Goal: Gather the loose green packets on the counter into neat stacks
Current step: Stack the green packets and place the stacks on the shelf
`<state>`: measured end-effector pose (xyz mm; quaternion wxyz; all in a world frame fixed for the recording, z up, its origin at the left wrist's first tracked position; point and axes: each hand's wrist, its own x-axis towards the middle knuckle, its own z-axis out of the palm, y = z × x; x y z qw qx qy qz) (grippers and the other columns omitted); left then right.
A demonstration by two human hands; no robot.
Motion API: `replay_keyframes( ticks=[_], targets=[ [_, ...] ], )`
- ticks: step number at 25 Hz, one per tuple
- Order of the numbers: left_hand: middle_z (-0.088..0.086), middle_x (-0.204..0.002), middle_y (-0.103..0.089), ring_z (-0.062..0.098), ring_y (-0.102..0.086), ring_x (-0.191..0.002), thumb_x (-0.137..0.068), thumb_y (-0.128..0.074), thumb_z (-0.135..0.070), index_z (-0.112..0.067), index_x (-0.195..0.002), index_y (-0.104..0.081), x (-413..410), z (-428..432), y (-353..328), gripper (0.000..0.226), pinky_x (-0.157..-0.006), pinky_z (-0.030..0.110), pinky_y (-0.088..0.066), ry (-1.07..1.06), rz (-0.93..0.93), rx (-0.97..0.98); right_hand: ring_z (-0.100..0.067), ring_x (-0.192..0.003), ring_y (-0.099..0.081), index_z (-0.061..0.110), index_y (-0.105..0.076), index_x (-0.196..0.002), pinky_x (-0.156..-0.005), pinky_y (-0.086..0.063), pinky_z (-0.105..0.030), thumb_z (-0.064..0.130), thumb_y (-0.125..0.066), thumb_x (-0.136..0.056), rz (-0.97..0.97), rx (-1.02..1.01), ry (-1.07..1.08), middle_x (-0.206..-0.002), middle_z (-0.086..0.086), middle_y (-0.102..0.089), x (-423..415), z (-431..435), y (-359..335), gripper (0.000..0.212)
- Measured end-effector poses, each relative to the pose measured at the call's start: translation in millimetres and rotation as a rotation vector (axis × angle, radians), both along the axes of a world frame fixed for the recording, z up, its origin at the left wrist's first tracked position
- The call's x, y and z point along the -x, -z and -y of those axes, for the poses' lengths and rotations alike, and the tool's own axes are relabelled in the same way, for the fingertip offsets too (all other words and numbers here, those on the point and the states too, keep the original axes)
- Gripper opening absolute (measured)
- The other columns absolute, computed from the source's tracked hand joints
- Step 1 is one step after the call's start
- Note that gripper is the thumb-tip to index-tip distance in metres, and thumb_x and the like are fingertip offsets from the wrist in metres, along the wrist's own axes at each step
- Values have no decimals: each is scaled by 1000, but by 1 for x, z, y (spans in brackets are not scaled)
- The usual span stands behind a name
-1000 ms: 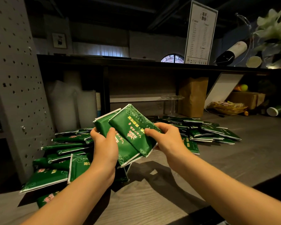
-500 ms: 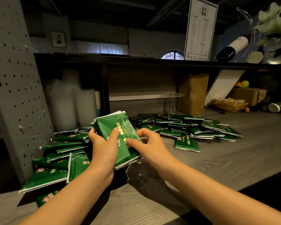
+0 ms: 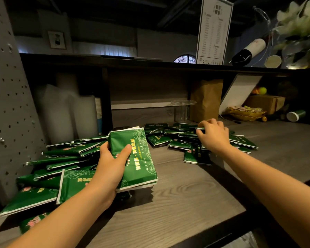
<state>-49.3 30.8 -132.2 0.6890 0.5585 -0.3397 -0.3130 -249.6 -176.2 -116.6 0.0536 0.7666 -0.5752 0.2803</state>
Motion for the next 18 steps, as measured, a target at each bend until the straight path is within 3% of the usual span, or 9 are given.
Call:
replay_keyframes(
  ticks=[4, 8, 12, 14, 18],
  targets=[
    [1, -105, -66, 12, -67, -73, -91, -58, -26, -20, -130, -41, -2, 6, 3, 43, -54, 26, -49, -13, -14, -1, -37, -126, -36, 23, -49, -132, -104, -28, -47, 46, -34, -96, -170, -24, 107, -136, -14, -43, 9, 35, -10, 45],
    [-2, -103, -66, 12, -66, -75, -91, -59, -25, -20, -136, -39, -2, 12, 7, 49, -57, 27, -48, -16, 8, -7, -40, -137, -24, 31, -33, -144, -110, -19, -54, 60, -26, -94, -251, -228, 86, -150, -12, -29, 13, 68, -15, 58],
    [-3, -101, -67, 8, -69, -67, -90, -59, -26, -20, -135, -40, -1, 19, 5, 49, -52, 24, -51, -33, 30, -9, -41, -142, -13, 39, -21, -147, -114, -9, -60, 76, -23, -85, -176, -489, -3, -157, -12, -14, 16, 105, -5, 73],
    [-4, -99, -67, 6, -68, -64, -90, -59, -27, -20, -135, -39, 1, 22, 2, 50, -49, 22, -51, -36, 32, -16, -38, -141, -19, 33, -23, -148, -115, -16, -52, 73, -30, -85, -75, -544, -78, -156, -14, -18, 19, 112, 2, 75],
    [-4, -97, -66, 14, -67, -75, -90, -59, -26, -20, -138, -35, 2, 29, -3, 54, -60, 29, -51, -48, 34, -26, -32, -136, -33, 26, -30, -147, -112, -27, -40, 63, -39, -89, 67, -568, -197, -152, -10, -32, 21, 115, 9, 69]
  ],
)
